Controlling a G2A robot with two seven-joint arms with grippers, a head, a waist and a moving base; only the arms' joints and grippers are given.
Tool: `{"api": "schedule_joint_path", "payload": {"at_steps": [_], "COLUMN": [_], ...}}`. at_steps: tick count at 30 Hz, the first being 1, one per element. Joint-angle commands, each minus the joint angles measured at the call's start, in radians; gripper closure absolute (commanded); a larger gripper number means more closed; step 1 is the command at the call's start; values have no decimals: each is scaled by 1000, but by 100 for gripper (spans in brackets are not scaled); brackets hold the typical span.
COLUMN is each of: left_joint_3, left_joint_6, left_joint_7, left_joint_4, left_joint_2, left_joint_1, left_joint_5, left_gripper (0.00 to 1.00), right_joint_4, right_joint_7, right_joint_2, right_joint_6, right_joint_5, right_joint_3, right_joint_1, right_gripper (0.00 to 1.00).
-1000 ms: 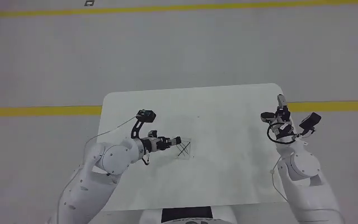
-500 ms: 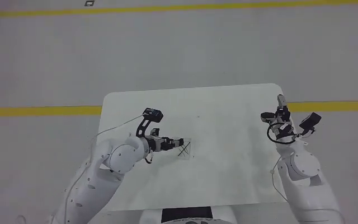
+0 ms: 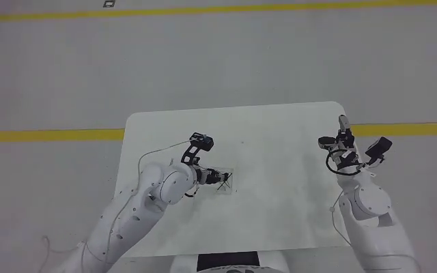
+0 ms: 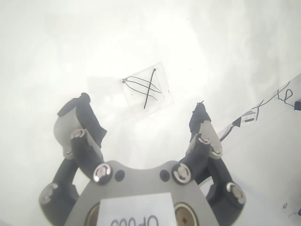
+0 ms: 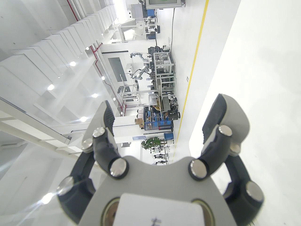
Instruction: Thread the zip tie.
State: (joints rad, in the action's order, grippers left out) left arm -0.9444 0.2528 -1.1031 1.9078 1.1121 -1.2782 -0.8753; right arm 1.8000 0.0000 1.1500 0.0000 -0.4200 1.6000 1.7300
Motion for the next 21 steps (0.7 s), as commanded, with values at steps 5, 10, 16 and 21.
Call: {"api": "schedule_joint_path", "payload": {"at_steps": [5,10,16,21], "left_joint_3": [37,134,229,231], "left_joint_6": [-30,15,87,87], "left_joint_7": [-6,-110,-184,-186], "left_joint_4": [11,8,-20,-31], "left_joint_2": [1,16,46,52], "left_joint_1": [10,71,125,127], "left_joint_5": [-57,-180,-262,-270], "left_gripper": [0,0,0,0], "right_joint_4": [0,0,0,0], "right_joint_7": [0,0,0,0], "right_joint_2": [0,0,0,0], "right_joint_6": [0,0,0,0], "right_joint_5": [0,0,0,0], "right_joint_3": [0,0,0,0], "right_joint_1": [0,0,0,0], "right_gripper": [0,0,0,0]}}
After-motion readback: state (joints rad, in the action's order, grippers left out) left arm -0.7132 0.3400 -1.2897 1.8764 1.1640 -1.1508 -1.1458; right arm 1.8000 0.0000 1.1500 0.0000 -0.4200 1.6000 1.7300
